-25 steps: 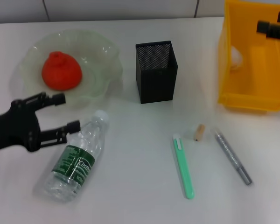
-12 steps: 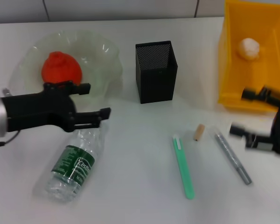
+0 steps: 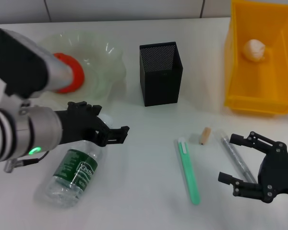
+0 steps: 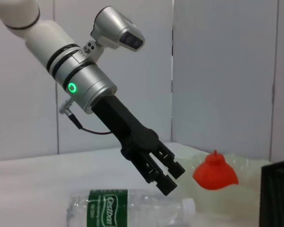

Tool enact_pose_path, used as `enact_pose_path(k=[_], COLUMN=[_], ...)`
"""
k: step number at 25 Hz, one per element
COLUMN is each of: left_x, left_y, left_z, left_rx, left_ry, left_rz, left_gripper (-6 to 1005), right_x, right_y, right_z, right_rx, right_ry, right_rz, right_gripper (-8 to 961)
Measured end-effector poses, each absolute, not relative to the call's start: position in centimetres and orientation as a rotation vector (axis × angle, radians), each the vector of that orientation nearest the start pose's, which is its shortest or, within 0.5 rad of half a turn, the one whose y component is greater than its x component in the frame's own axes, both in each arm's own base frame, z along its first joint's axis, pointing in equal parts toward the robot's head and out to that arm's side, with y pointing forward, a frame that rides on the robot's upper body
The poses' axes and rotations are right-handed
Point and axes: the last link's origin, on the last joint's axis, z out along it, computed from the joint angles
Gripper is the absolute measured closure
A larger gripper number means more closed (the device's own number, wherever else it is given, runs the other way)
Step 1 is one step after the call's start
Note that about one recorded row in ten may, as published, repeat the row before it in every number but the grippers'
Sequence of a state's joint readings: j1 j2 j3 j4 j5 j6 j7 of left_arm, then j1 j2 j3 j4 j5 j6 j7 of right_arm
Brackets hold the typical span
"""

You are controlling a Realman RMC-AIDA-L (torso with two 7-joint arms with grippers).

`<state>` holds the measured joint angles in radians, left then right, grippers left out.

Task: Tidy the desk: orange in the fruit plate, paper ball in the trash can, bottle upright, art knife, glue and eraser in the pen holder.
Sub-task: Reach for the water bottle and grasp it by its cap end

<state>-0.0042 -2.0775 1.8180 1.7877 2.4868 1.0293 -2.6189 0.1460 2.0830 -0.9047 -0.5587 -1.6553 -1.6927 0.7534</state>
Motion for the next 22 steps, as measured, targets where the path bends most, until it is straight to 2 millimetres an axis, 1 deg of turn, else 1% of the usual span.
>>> enact_pose_path(k=[4, 7, 22], left_x=[-18.4, -19.3, -20.9], left_y=[27.8, 28.6, 30.5], left_z=[-3.6, -4.0, -5.8], left_rx=[-2.406, -2.363, -2.357], left_ry=[-0.83, -0.874, -0.931], left_rz=[0.043, 0.073, 0.147], left_gripper=[174, 174, 177], right_x=[31.9, 31.9, 31.9], right_y=[21.0, 21.1, 21.1], right_z=[-1.9, -2.0, -2.2], right_rx=[-2.575, -2.576, -2.592], right_ry=[0.242, 0.244, 0.251], right_rz=[0.849, 0.842, 0.837], right_gripper=[105, 105, 105])
